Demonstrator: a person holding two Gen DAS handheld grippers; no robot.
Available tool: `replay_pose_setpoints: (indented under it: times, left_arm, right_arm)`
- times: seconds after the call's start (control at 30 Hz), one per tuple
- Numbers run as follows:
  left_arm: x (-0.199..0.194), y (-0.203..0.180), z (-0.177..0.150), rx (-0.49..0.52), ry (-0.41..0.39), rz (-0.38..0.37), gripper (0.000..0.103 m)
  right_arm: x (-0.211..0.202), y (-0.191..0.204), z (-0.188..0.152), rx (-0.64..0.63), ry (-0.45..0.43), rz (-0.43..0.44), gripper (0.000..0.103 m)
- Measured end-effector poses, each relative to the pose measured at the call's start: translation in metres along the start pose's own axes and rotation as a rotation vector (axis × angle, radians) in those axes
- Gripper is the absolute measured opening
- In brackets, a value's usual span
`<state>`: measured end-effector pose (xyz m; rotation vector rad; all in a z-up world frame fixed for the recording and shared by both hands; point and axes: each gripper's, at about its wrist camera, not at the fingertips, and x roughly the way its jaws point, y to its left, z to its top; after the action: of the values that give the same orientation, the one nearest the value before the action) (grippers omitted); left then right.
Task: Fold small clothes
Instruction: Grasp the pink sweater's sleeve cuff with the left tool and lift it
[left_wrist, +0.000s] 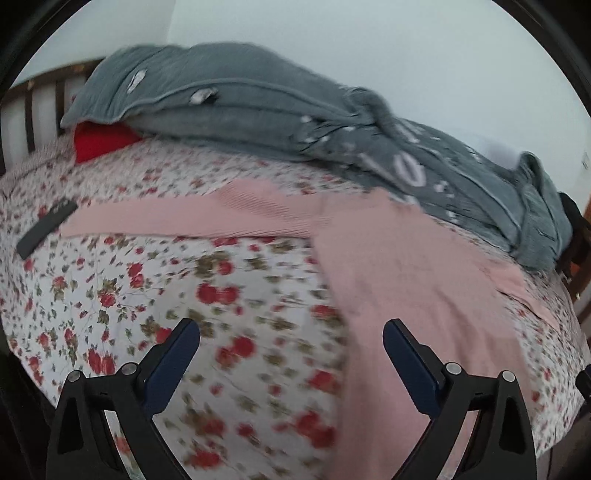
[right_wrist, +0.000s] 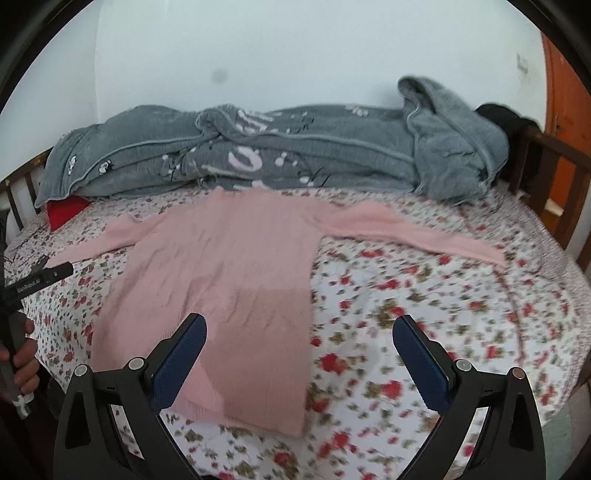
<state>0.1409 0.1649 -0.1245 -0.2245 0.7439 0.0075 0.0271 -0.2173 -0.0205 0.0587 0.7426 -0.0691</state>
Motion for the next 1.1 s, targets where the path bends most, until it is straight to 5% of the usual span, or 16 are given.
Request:
replay_pose_setpoints:
  times: [0.2,0.4,0.47,0.73,0.87,1.1]
  left_arm:
    - [0.039,0.061,0.025,-0.089,0.024,0.033,0.1]
    - [0.065,0.128,0.056,-0.205,0.007,0.097,0.099]
    - [0.074,0.147,0.06,-0.246,0.017,0.1,0.086]
    - [0.099,0.203,0.072,-0.348,0.006,0.092,0.078]
    - [0.103,0.23,0.079,-0.448,-0.017,0.107,0.055]
    - [0.119,0.265,0.098,-0.594,-0.029,0.1,0.047]
  right_arm:
    - [0.03,0.02,0.013,-0.043,0.01,-0.051,0.099]
    - [0.055,0.026,0.014,0.013,0.075,0.018,0.099]
    - [0.062,0.027,0.012,0.036,0.087,0.021,0.099]
    - [0.08,0.026,0.015,0.099,0.105,0.003,0.099]
    - [0.088,0.021,0.023,0.112,0.114,0.001,0.099]
    - [0.105,0.009,0.034,0.109,0.128,-0.022,0.099]
